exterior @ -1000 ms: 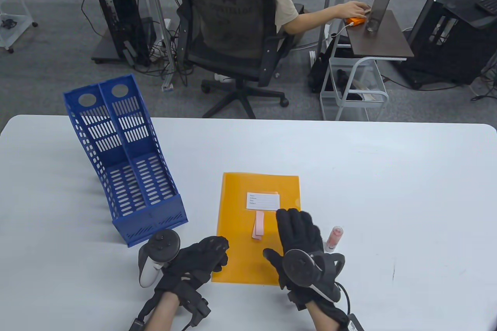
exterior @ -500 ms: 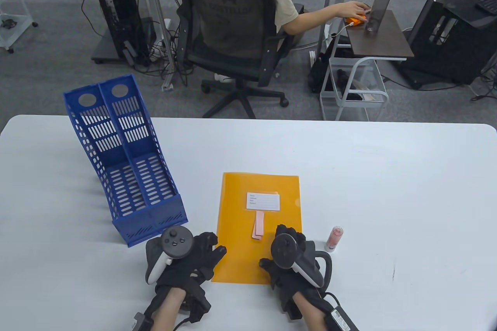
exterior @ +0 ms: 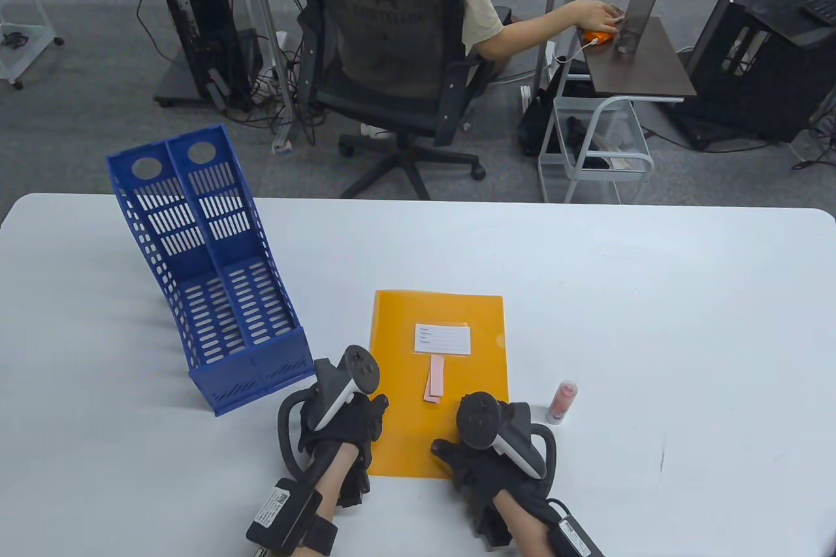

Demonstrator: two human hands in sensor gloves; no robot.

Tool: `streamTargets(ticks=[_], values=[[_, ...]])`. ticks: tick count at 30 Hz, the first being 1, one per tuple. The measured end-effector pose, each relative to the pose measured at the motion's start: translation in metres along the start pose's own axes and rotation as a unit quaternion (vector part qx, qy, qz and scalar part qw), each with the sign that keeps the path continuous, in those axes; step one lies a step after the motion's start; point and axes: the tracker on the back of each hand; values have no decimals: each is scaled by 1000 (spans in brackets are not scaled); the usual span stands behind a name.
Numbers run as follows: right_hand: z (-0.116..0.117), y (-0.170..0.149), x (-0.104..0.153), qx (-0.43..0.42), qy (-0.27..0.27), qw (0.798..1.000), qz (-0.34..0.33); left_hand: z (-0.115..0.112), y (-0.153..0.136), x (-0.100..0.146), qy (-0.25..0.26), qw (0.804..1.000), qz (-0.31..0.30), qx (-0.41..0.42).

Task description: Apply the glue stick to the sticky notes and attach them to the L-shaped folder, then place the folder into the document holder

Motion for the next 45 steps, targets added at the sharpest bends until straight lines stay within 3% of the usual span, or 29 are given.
streamTargets(ticks=[9, 17, 21, 27, 33, 40, 45], values=[[1, 3, -1, 20, 41, 999, -10, 6, 3, -11, -40, 998, 27, 36], [0, 4, -3, 33, 53, 998, -20, 13, -5, -4, -13, 997, 13, 71], [-3, 1, -5, 21, 33, 999, -15, 23, -5, 1, -44, 988, -58, 136], [-5, -2, -7, 5, 9, 1000, -10, 36, 6, -2, -112, 955, -172, 213], [-6, -3, -7, 0, 9, 1000, -8, 43, 18, -8, -137, 965, -162, 157], [-6, -3, -6, 4, 12, 1000, -7, 47, 25, -14, -117, 946, -226, 201], [-7, -4, -7, -4, 10, 1000, -2, 57, 24, -11, -116, 952, -239, 149]])
Point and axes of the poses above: the tracker on the back of each hand, its own y axis roughly to the thumb side, its own x axis roughly from the fingertips to the wrist, z = x × y, and after that the axes turned 13 degrees about -y, right-handed
